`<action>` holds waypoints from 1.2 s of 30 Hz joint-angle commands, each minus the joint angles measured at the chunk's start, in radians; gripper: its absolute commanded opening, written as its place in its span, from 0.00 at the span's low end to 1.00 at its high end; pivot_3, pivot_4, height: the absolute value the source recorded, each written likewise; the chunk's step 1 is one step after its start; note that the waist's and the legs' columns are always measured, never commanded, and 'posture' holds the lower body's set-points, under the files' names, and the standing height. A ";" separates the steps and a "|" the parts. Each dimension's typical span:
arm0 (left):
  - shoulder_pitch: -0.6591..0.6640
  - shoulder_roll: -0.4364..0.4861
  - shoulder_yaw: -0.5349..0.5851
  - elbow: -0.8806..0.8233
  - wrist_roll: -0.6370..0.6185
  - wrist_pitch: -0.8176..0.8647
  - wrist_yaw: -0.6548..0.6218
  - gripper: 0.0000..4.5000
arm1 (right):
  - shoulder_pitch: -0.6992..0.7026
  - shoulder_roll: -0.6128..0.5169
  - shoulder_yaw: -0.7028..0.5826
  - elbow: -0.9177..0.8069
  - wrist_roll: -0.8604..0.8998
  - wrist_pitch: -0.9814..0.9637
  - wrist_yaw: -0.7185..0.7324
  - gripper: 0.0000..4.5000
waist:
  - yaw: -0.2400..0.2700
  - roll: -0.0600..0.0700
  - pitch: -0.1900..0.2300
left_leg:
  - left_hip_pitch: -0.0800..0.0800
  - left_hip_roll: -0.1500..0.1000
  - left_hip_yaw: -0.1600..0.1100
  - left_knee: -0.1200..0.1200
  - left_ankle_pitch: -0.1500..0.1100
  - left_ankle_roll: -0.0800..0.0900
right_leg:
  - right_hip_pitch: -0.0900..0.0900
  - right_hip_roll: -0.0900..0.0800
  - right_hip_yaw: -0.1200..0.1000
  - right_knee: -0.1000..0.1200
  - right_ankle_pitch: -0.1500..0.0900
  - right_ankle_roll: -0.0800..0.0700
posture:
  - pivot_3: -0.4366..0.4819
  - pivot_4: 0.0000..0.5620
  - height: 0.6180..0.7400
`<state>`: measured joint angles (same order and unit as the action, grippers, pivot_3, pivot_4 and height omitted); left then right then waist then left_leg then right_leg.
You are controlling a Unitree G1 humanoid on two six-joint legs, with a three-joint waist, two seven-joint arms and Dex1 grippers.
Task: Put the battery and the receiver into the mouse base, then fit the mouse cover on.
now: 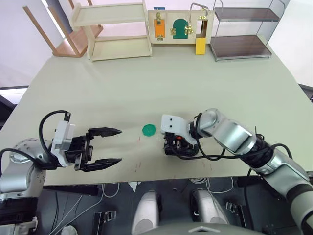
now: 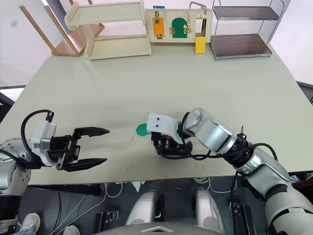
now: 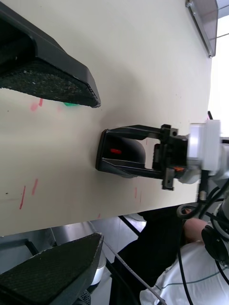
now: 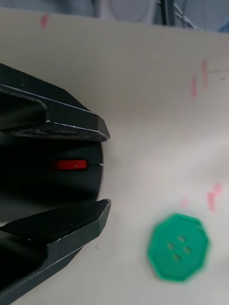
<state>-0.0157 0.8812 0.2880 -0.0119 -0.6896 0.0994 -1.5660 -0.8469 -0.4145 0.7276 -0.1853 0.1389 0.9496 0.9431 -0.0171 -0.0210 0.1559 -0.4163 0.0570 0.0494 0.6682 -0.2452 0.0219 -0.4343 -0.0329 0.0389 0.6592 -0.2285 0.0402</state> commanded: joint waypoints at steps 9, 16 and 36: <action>0.000 0.004 0.026 -0.023 -0.009 -0.023 -0.034 1.00 | 0.015 0.017 -0.038 -0.001 0.002 -0.001 -0.016 0.45 | 0.001 0.000 0.000 | 0.000 0.000 0.000 0.000 0.000 0.000 | 0.000 0.000 0.000 0.000 0.000 0.000 | 0.48 0.27 1.00; 0.004 0.000 0.025 -0.025 -0.007 -0.028 -0.030 1.00 | 0.060 0.048 -0.191 -0.063 0.086 -0.072 -0.010 0.45 | 0.001 0.000 0.000 | 0.000 0.000 0.000 0.000 0.000 0.000 | 0.000 0.000 0.000 0.000 0.000 0.000 | 0.48 0.27 1.00; -0.002 -0.004 0.020 -0.012 -0.005 -0.037 -0.033 1.00 | 0.447 -0.072 -0.520 -0.113 0.231 -0.506 0.084 0.45 | 0.001 -0.002 0.001 | 0.000 0.000 0.000 -0.001 0.000 0.000 | 0.000 0.000 0.000 -0.001 -0.001 0.002 | 0.48 0.27 1.00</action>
<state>-0.0158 0.8731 0.2877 -0.0136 -0.6887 0.0804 -1.5656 -0.4142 -0.4747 0.2334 -0.2972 0.3576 0.5011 1.0044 -0.0159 -0.0225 0.1573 -0.4160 0.0571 0.0490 0.6673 -0.2452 0.0219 -0.4337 -0.0324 0.0388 0.6585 -0.2300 0.0424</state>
